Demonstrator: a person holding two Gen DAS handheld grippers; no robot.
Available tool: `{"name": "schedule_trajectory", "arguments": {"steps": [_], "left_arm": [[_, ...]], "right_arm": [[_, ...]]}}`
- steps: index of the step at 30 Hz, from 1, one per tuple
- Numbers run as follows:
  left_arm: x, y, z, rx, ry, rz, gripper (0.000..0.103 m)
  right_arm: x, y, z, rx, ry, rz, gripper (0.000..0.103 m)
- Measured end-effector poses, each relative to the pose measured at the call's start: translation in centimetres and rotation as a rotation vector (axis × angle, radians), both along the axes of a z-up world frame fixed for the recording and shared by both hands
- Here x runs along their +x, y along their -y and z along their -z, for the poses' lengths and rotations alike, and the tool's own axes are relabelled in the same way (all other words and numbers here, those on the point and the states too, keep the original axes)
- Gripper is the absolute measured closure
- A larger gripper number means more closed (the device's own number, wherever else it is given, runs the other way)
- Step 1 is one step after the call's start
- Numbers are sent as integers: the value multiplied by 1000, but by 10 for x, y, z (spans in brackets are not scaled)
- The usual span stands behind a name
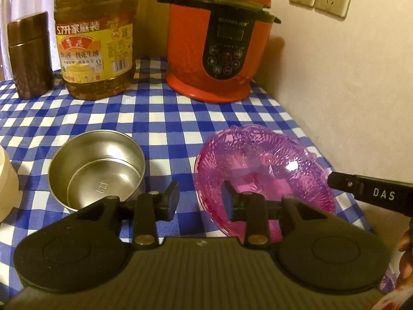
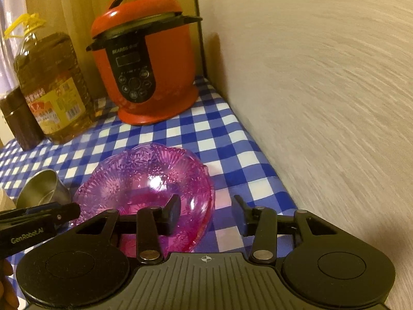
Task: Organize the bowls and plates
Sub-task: 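Lower the plate onto the pink plate by the wall and open both grippers, then move both grippers to the rim of the two stacked pink plates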
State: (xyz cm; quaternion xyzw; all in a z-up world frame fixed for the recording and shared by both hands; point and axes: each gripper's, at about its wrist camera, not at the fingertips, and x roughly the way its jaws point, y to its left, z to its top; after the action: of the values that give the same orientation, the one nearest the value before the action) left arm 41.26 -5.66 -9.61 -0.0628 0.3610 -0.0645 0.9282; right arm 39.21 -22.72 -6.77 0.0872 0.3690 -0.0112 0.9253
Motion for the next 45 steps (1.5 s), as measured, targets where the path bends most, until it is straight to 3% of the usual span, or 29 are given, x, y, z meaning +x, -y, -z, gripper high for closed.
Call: {"name": "schedule_trajectory", "arguments": {"steps": [9, 16, 27, 37, 45], "left_arm": [[-46, -2, -22, -57, 17, -4, 71], [-104, 0, -35, -107, 5, -4, 71], [-199, 4, -48, -167, -23, -39, 71], [-256, 11, -55, -157, -56, -48, 71], [-279, 19, -57, -143, -79, -44, 71]], "right_arm": [[-36, 11, -23, 75, 63, 59, 59], [-99, 3, -46, 116, 95, 60, 59], [-201, 6, -69, 136, 49, 100, 59], [-266, 12, -77, 146, 39, 122, 59], [-292, 13, -81, 155, 25, 113, 59]]}}
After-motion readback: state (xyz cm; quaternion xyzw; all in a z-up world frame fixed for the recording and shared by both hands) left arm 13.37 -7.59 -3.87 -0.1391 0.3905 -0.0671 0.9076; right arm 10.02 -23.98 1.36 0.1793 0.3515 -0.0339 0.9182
